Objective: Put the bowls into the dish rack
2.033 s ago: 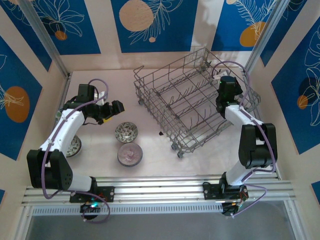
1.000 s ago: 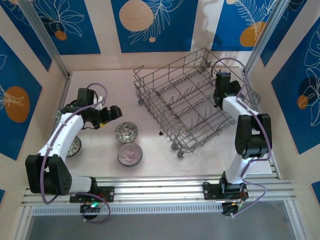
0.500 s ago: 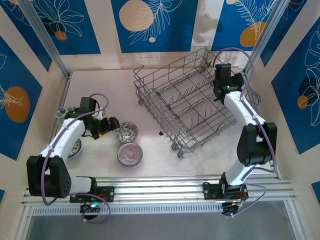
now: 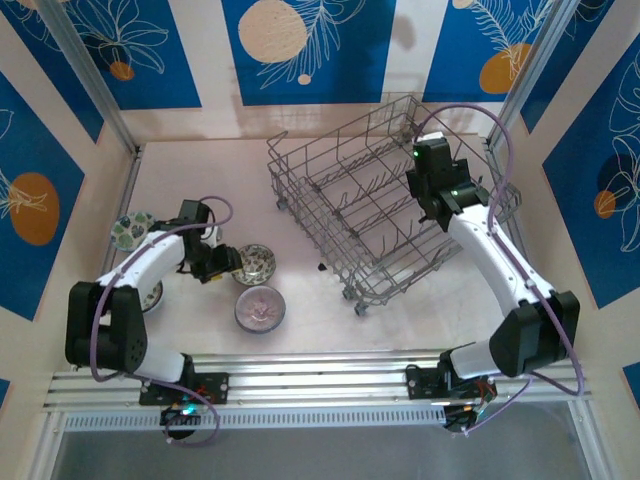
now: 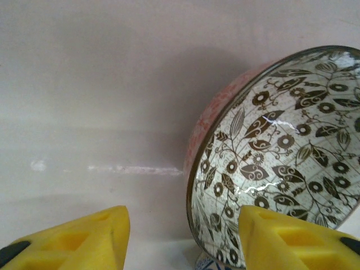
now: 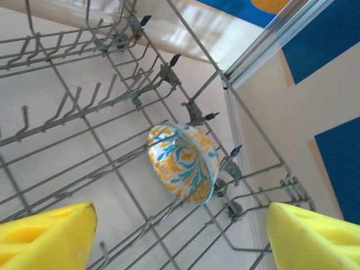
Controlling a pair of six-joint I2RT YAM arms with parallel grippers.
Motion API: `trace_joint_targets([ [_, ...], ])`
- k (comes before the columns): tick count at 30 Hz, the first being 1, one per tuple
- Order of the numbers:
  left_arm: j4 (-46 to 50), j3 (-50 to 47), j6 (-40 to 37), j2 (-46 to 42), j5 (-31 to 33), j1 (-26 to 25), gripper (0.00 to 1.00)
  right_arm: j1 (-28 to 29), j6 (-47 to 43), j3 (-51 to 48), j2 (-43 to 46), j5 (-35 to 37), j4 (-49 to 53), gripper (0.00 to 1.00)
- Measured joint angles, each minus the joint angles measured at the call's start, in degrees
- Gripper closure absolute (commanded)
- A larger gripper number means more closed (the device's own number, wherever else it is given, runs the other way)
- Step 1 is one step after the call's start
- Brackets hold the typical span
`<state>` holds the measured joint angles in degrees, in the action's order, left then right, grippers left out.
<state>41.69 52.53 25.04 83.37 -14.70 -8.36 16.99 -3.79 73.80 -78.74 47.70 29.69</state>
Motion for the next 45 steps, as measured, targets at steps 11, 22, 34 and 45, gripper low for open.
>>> trace_joint_targets([
  [11,-4.2,0.0,1.2,7.1,0.6,-2.3,0.83,2.7,4.9,-3.4,7.9,-1.5,4.7,0.21],
  [22,-5.4,0.0,2.1,6.1,0.4,-2.4,1.00,6.8,7.0,-3.4,8.7,-1.7,6.0,0.21],
  [34,-2.7,7.1,2.1,-0.6,2.1,-2.4,1.00,10.9,12.3,7.5,2.6,-10.6,13.8,0.26],
  [45,-1.2,22.8,3.6,-9.5,6.3,-3.4,1.00,16.5,18.5,26.2,-6.6,-31.7,16.4,0.40],
])
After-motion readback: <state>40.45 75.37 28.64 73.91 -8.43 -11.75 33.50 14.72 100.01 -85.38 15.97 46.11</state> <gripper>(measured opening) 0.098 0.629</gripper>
